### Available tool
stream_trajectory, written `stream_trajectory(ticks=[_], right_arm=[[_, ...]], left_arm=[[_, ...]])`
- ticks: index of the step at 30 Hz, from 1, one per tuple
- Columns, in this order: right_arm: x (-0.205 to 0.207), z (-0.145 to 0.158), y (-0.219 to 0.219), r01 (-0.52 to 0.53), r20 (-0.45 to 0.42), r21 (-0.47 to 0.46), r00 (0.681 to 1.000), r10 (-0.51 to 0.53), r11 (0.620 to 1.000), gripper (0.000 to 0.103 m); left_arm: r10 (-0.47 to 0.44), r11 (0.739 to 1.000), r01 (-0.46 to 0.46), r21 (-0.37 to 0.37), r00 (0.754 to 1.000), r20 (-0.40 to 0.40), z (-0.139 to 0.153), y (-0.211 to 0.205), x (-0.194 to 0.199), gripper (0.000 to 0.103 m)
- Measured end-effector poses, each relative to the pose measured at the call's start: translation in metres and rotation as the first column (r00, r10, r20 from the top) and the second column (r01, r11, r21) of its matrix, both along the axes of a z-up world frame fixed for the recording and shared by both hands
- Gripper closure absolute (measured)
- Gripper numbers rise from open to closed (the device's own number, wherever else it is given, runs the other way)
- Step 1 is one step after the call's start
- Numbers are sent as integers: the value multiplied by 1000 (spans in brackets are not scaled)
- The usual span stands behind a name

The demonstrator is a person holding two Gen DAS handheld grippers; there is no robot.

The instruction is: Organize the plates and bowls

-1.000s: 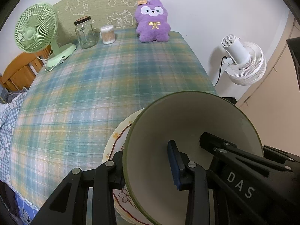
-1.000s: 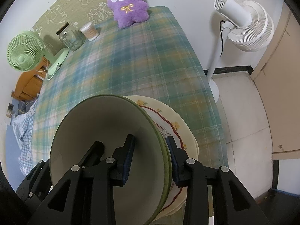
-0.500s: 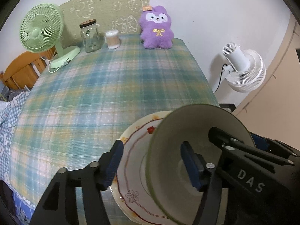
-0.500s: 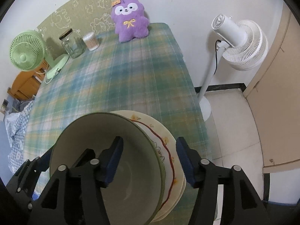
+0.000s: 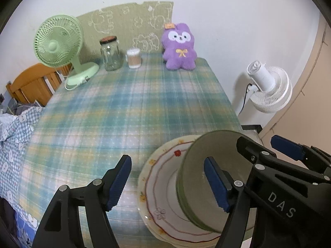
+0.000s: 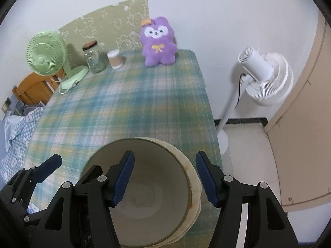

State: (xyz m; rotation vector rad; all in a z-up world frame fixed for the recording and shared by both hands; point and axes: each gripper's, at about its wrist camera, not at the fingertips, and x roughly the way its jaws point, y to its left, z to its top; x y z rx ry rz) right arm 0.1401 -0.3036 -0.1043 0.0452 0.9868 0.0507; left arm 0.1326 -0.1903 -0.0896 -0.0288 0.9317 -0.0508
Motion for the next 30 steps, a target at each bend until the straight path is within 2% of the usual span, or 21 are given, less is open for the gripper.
stream_trajectory(ticks=[7,12,14,20,30], right_arm=[[-15,23,27,-24,54,-1,998,24,1000,37],[-32,40,47,-9,115,-4,993,9,1000,24],[-38,45,55,-2,132,2,991,2,1000,23],[-59,55,88,36,172,-1,985,-36,999,22],[-97,58,137,110,243,2,964,-107,994,22]], left_arm=[[22,1000,-22,4,999,43,19,29,-13,29],[17,1000,-16,-16,997,75,30,54,-23,26],[22,1000,-21,-11,995,93,34,66,-29,21],[0,1000,-2,14,988,152,44,103,-48,20],[-38,999,32,31,974,224,48,167,-78,9]])
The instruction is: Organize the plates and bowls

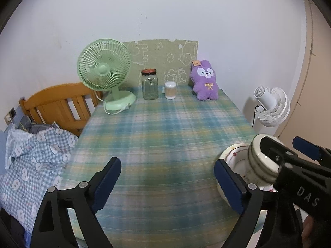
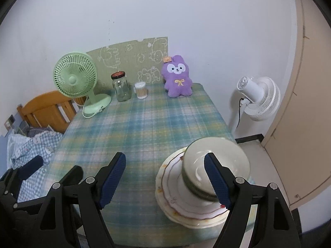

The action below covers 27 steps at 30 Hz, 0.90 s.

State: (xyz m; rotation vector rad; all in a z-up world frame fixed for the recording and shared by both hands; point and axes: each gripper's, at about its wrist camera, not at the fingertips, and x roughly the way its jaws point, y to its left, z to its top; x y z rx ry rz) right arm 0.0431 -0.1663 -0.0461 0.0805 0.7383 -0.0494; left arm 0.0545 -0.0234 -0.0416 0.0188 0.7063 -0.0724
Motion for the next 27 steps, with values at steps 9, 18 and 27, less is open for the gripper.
stream_trajectory(ticks=[9,18,27], right_arm=[[-24,-21,33,63,-23,-18,998,-64,998,22],[-40,-31,49,21,23,-33,1000,-20,999,20],[-63,-48,50,-18,67,-32,998,20,999,18]], left_arm=[[-19,999,18,40,999,30,-13,45,-20,8],[25,999,-28,45,998,58,-29,66,-32,8],[76,997,-77,6,994,76,-44,67,-52,7]])
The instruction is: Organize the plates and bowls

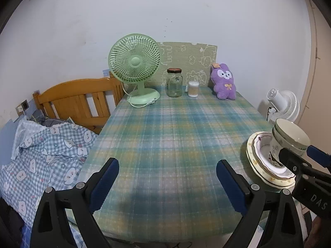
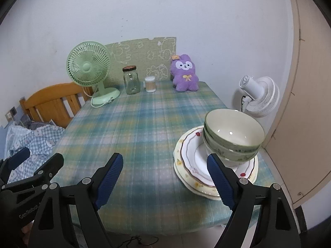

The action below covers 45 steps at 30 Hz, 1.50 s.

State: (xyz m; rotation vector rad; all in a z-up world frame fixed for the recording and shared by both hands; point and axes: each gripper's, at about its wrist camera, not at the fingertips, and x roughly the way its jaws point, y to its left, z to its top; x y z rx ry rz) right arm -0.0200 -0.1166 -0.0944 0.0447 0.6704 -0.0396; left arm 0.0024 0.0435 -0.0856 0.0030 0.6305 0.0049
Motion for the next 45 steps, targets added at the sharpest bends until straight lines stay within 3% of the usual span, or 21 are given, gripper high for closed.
stream_trajectory(ticks=[12,45], right_arm=[[-11,-6,0,-3,39,3,999,3,1000,15],[-2,-10,5,-15,34,-7,999,16,1000,15]], left_arm=[[-8,1000,7,14,998,63,1,-10,-17,4],[18,1000,-17,-12,998,54,-3,0,-11,0]])
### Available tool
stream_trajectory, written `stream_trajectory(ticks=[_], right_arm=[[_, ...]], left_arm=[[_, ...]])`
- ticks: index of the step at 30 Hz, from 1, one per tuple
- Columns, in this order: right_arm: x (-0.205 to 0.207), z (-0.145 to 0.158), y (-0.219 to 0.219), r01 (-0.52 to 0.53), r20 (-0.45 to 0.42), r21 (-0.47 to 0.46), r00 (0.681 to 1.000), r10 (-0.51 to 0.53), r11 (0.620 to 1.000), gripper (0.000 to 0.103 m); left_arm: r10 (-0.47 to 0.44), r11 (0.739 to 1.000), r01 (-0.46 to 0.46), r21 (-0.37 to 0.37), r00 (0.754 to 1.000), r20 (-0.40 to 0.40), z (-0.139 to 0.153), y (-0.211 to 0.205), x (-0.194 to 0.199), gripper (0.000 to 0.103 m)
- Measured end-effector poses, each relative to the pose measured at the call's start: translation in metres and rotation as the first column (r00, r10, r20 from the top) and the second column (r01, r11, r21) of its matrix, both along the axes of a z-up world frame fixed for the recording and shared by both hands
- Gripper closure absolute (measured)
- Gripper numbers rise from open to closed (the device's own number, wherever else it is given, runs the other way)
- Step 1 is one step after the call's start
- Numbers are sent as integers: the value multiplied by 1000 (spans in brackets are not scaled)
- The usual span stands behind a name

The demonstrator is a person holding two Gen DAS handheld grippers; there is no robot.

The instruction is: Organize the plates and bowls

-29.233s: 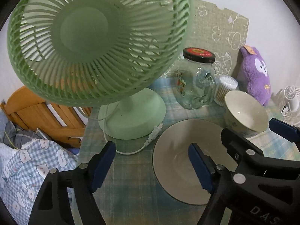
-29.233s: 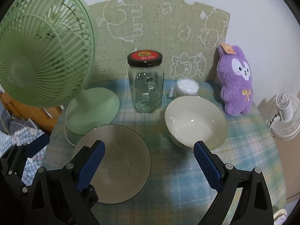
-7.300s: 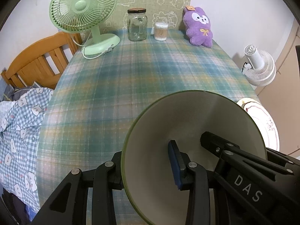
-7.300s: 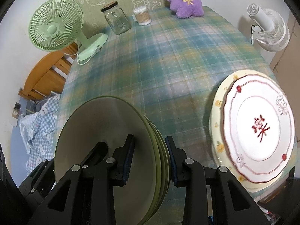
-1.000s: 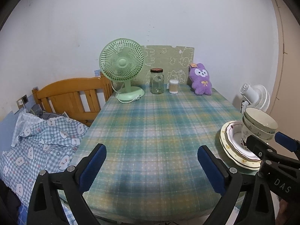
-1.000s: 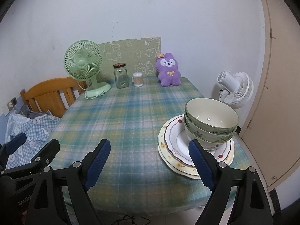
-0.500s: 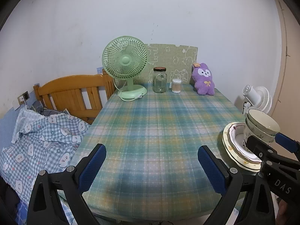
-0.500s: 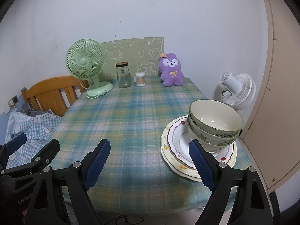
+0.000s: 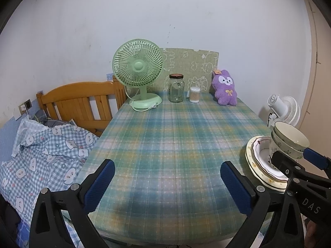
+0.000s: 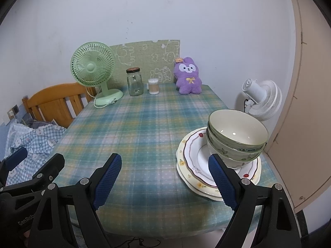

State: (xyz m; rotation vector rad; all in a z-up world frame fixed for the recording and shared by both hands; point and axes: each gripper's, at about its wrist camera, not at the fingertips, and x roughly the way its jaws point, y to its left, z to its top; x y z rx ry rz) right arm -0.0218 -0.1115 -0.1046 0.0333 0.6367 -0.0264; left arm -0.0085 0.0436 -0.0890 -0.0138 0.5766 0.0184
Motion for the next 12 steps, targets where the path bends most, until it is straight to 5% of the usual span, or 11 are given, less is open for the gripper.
stream_trajectory(ticks=[12], right_arm=[[4,0,-1,8,-18,-1,1000,-8,1000,15]], left_arm=[[-5,1000,5,-3,1000,-7,-1,0,2,0]])
